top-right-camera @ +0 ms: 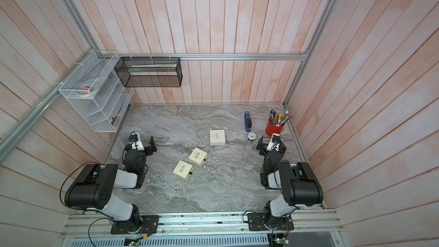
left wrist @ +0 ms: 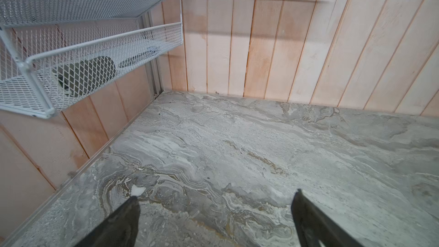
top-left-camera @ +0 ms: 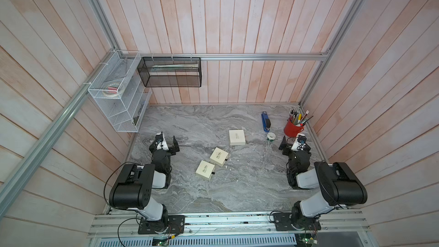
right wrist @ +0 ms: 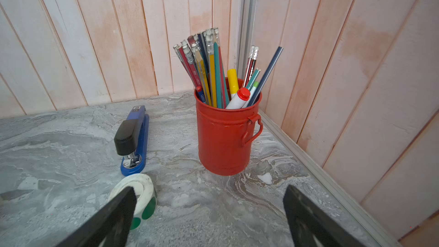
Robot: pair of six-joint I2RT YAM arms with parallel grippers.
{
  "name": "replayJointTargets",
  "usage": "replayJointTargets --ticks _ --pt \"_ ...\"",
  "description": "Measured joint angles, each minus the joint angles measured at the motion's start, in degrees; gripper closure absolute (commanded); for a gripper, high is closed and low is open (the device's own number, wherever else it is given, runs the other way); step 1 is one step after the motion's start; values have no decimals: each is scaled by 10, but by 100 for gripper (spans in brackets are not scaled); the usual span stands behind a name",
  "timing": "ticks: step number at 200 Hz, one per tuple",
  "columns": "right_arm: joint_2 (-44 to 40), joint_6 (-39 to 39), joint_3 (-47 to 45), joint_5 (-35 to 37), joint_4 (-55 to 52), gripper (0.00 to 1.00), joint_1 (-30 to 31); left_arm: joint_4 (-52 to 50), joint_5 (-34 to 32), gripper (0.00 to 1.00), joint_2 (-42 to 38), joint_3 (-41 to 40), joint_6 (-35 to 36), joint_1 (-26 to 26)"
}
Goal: Place the earrings into the drawer-style jewelry box
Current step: Open the drawer in the jewelry box.
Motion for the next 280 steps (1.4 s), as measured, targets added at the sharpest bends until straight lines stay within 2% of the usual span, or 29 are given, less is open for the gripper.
replayJointTargets --ticks 156,177,197,218,237,260,280 --pt "0 0 0 0 0 2 0 -1 -4 0 -2 0 0 0" --pt "-4 -1 -5 -7 0 2 0 11 -7 0 -22 -15 -1 -2" --pt "-40 -3 -13 -12 -16 2 0 8 -44 0 -63 -36 2 -20" --pt "-113 0 -7 -11 -66 2 0 -63 -87 0 -144 -24 3 -42" --pt "-178 30 27 3 -151 2 0 -181 -125 0 -209 32 -16 -43" --pt "-219 99 104 19 -282 2 0 -335 -147 0 -234 121 -67 -43" --pt "-224 150 167 20 -386 2 0 -465 -139 0 -228 184 -127 -32"
